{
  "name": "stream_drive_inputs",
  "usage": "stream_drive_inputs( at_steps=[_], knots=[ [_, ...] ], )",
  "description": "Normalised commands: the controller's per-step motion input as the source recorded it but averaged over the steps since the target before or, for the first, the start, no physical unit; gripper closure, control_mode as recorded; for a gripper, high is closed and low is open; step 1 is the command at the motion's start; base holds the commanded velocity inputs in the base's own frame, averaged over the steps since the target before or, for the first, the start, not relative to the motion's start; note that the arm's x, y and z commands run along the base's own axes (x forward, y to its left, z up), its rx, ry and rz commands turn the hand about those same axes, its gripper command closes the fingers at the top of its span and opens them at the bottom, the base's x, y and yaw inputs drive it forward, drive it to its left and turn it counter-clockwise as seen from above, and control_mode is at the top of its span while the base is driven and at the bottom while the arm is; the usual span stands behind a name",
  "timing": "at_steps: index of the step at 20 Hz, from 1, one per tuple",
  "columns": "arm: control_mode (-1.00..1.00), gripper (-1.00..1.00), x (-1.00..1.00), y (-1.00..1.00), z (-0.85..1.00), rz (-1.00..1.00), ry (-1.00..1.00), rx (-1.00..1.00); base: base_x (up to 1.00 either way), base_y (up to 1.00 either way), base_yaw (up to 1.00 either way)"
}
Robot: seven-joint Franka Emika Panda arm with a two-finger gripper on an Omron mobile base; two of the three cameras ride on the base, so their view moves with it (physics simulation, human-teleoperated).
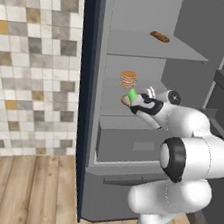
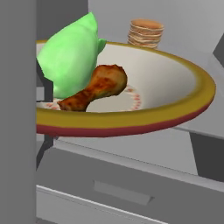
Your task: Pick the chicken drumstick and corn from their plates and place them in the bowl. Then put the bowl in the fridge.
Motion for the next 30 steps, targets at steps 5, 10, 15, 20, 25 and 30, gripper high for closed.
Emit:
stream_drive_inputs(
  at_steps=[5,10,15,20,25,30],
  knots=[
    [-1.00,1.00,0.39,-0.11,-0.21,0.01,0.00,0.00,0.00,0.00,0.00],
    [-1.00,1.00,0.35,-0.11,-0.25,0.00,0.00,0.00,0.00,0.00,0.00],
    [-1.00,1.00,0.41,-0.03,-0.18,0.00,0.00,0.00,0.00,0.00,0.00],
    [-1.00,1.00,0.51,-0.04,-0.15,0.00,0.00,0.00,0.00,0.00,0.00],
    [-1.00,1.00,0.53,-0.07,-0.22,0.01,0.04,0.00,0.00,0.00,0.00],
    [-1.00,1.00,0.52,-0.02,-0.21,0.04,0.02,0.00,0.00,0.00,0.00]
  ],
)
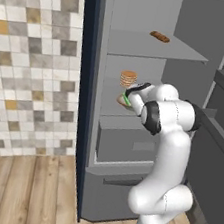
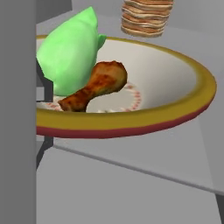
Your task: Pick the chicken drumstick and corn from their plates and place them in the bowl. Then put the bowl in the fridge.
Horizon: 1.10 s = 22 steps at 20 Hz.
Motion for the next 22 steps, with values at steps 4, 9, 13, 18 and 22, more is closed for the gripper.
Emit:
stream_drive_inputs(
  at_steps=[4,9,13,18,22],
  knots=[
    [-1.00,1.00,0.54,0.00,-0.20,0.04,0.00,0.00,0.00,0.00,0.00],
    [-1.00,1.00,0.59,0.00,-0.16,0.00,0.04,0.00,0.00,0.00,0.00],
    [-1.00,1.00,0.60,0.00,-0.07,0.00,0.05,0.00,0.00,0.00,0.00],
    [-1.00,1.00,0.47,0.00,-0.03,0.00,0.03,0.00,0.00,0.00,0.00],
    [-1.00,1.00,0.38,0.05,-0.08,0.00,0.04,0.00,0.00,0.00,0.00]
  ],
)
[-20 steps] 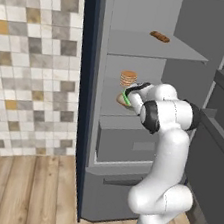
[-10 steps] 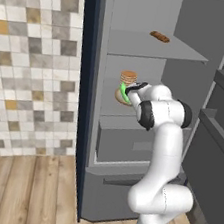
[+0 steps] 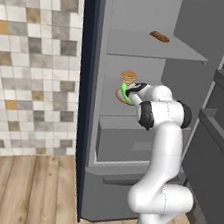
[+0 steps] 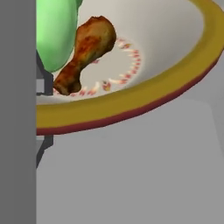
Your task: Pick the chicken drumstick and corn from their plates and place them in the bowl. Then put the bowl in the fridge.
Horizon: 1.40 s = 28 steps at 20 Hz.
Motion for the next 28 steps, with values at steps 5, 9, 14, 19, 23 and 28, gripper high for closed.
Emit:
stream_drive_inputs(
  at_steps=[5,9,14,19,23,28],
  knots=[
    [-1.00,-1.00,0.43,0.09,-0.05,0.00,0.01,0.00,0.00,0.00,0.00],
    [-1.00,-1.00,0.31,0.03,0.00,0.01,0.01,0.00,0.00,0.00,0.00],
    [-1.00,-1.00,0.06,0.00,0.05,0.04,0.02,0.00,0.00,0.00,0.00],
    [-1.00,-1.00,-0.25,0.00,0.15,0.05,0.00,0.00,0.00,0.00,0.00],
    [-1.00,-1.00,-0.58,0.02,0.04,0.01,-0.01,-0.01,0.00,0.00,0.00],
    [-1.00,-1.00,-0.66,0.21,0.11,0.03,-0.11,-0.13,0.00,0.00,0.00]
  ],
)
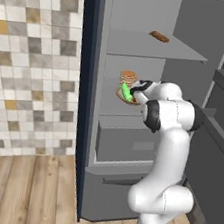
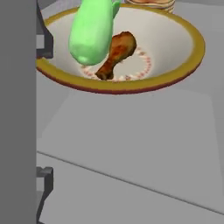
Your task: Pick the chicken drumstick and corn from their plates and place them in the bowl. Then put the bowl in the fridge.
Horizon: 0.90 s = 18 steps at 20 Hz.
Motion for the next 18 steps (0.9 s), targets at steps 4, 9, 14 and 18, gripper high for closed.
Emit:
stream_drive_inputs(
  at_steps=[4,9,14,18],
  knots=[
    [-1.00,-1.00,-0.62,0.21,0.36,0.12,-0.23,-0.23,0.00,0.00,0.00],
    [-1.00,-1.00,-0.63,0.16,0.40,0.14,-0.24,-0.26,0.00,0.00,0.00],
    [-1.00,-1.00,-0.62,0.09,0.42,0.20,-0.11,-0.32,0.00,0.00,0.00],
    [-1.00,-1.00,-0.66,0.01,0.34,0.17,-0.04,-0.29,0.00,0.00,0.00]
  ],
)
